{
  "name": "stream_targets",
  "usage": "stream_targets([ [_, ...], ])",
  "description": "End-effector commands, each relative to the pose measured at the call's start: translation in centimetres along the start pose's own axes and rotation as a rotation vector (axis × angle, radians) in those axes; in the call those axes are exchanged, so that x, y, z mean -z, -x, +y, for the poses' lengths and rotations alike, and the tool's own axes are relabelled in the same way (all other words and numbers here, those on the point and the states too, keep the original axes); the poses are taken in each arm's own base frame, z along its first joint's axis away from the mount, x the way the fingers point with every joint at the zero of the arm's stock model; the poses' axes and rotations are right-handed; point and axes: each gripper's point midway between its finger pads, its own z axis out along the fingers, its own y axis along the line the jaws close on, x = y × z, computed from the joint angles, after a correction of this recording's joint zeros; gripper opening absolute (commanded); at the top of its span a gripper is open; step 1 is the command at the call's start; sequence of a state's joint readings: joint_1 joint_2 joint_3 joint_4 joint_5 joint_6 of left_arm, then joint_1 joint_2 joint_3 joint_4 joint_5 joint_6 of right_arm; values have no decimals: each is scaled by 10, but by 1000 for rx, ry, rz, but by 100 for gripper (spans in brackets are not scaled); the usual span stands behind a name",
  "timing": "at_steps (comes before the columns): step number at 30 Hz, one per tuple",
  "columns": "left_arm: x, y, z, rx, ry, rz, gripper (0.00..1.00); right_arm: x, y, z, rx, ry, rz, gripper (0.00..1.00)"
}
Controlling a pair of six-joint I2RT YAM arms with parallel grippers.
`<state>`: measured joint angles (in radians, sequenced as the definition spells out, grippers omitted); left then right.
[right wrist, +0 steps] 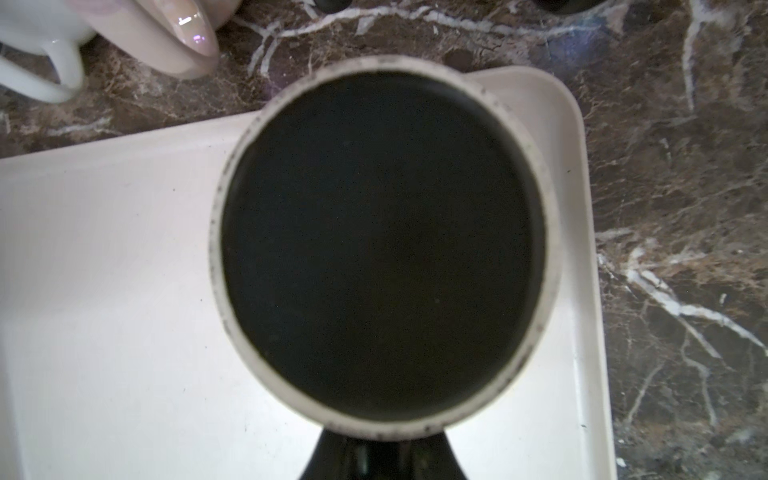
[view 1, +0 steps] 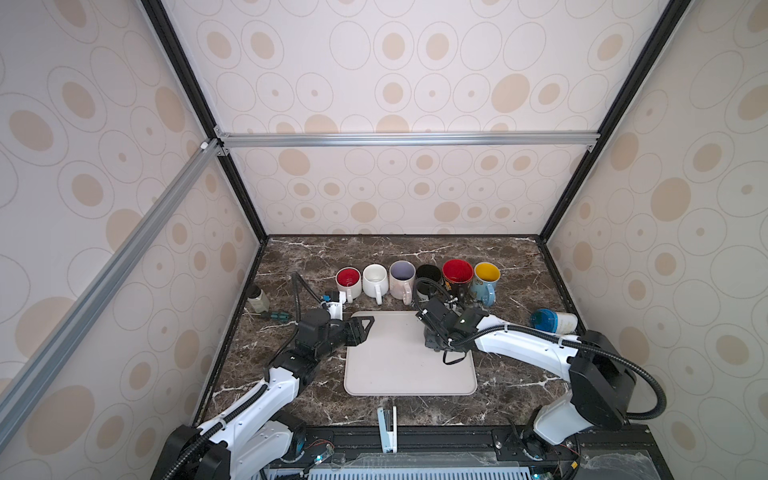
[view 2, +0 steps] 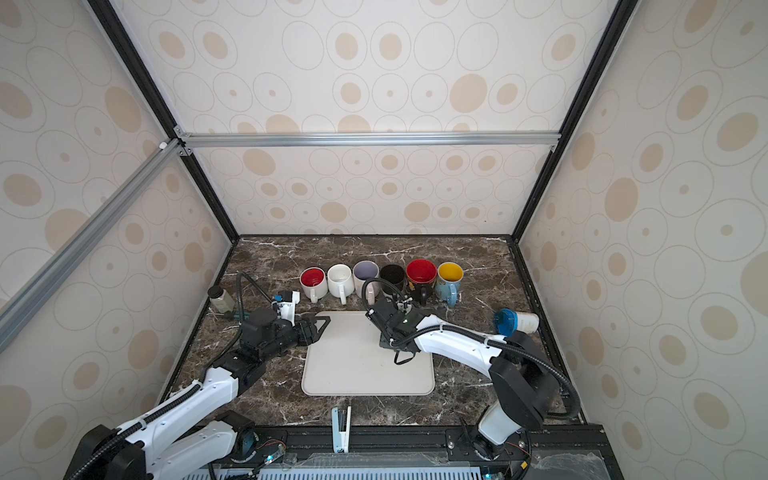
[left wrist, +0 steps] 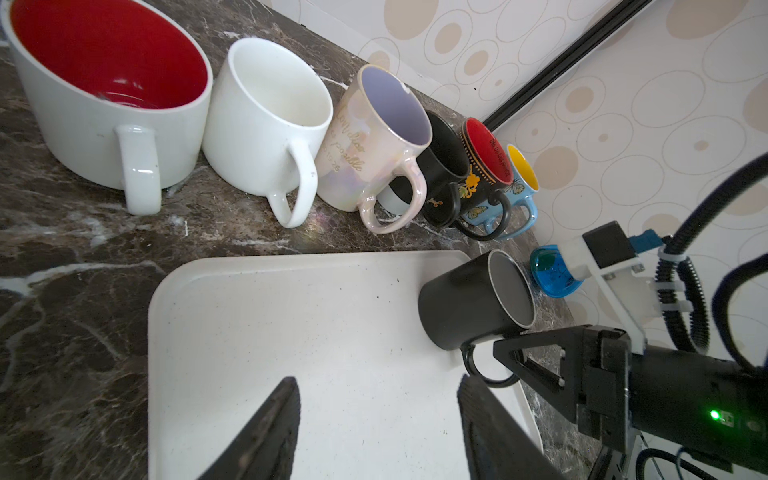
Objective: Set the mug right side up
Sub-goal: 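Close the right gripper on the black mug's base and lift it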
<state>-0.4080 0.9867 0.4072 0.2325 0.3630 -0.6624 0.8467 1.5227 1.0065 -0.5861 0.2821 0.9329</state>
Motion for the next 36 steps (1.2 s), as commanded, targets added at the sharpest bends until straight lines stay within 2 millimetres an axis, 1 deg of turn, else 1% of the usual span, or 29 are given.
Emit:
stream_targets([
  [1,0,4,-5,6,-17,-25,61,31,23,8,20,111,-115,0],
  [5,1,4,-4,12,-14,-33,61,59,36,13,48,193,-194,0],
  [6,1,8,-8,8,-32,-53,60,67,40,15,53,225,-216,0],
  [9,1,8,-12,22,-58,-66,60,95,49,30,61,373,-287,0],
  [11,4,12,-20,30,-102,-83,60,114,54,39,54,482,-338,0],
  [14,13,19,-43,40,-228,-125,63,148,64,49,32,636,-431,0],
  [15,18,21,-56,39,-297,-135,65,159,67,51,34,671,-453,0],
  [18,33,26,-84,70,-473,-157,73,190,73,59,41,794,-512,0],
  [19,38,27,-90,93,-522,-162,75,198,72,62,42,840,-524,0],
  [22,59,38,-114,160,-693,-202,80,226,74,69,20,993,-572,0],
  [24,80,48,-131,193,-823,-247,81,242,76,72,-1,1080,-596,0],
  [25,88,52,-136,205,-869,-261,81,247,77,73,-7,1106,-598,0],
  [27,97,58,-145,228,-943,-267,81,256,78,78,-7,1159,-599,0],
  [30,105,62,-153,236,-1001,-273,82,264,80,87,-18,1229,-585,0],
  [34,103,62,-157,216,-1003,-259,83,270,83,98,-37,1310,-567,0],
  [36,104,62,-161,205,-1005,-256,84,269,83,106,-41,1340,-542,0],
])
